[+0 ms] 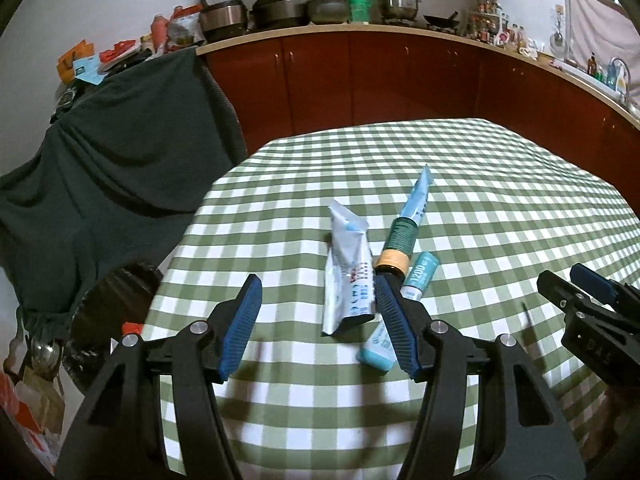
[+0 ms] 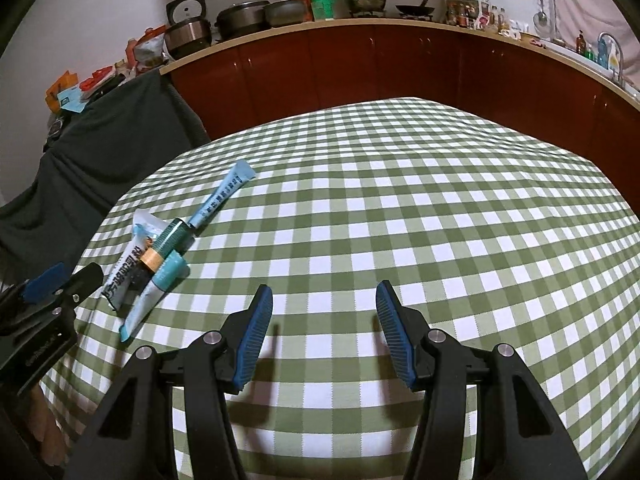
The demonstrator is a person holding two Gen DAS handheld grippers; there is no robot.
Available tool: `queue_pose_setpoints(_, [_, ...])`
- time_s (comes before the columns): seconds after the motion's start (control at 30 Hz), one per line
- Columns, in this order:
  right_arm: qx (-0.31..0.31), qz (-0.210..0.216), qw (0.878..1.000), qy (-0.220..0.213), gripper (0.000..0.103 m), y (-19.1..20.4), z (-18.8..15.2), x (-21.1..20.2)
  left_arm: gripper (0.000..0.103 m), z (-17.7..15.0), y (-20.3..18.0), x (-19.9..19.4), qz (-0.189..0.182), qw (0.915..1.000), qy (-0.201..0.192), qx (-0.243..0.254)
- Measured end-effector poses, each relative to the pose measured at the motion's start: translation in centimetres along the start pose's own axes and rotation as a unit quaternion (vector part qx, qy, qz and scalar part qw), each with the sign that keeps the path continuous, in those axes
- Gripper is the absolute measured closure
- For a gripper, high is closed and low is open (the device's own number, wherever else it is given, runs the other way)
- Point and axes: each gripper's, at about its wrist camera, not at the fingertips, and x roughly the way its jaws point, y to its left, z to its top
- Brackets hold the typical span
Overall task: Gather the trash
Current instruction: 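Grasp the squeezed white-and-blue tube with the left tool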
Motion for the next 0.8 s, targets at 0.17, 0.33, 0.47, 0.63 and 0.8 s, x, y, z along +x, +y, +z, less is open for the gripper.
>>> queue_pose_setpoints(0.17, [0.004, -0.001, 1.000, 0.005, 0.050, -0.4, -0.1, 0.4, 0.045, 0.1, -0.6, 1.0, -0.003, 0.9999, 0.002, 0.011])
queue_pose_setpoints(0.33, [0.006, 0.000, 1.000, 0.007, 0.050, -0.4, 0.0, 0.6, 0.055, 0.1, -0.6, 2.0, -0.017, 0.9997, 0.010, 0.013])
queue_pose_setpoints(0.47, [0.002, 0.001, 1.000, 0.008, 0.050, -0.2, 0.0, 0.7, 0.070, -0.1, -0.6, 2.4, -0.024, 0.9994, 0.014, 0.022])
queue_pose_setpoints(0.63, [-0.005, -0.001, 1.000, 0.011, 0.050, 0.1, 0.0, 0.8, 0.084, -0.5, -0.7, 2.8, -0.029, 0.9991, 0.019, 0.026])
queue_pose_setpoints(0.8, [-0.010, -0.006, 1.000, 0.013, 0.050, 0.4, -0.1, 0.8, 0.089, -0.6, -0.5, 2.5, -0.032, 0.9990, 0.013, 0.028])
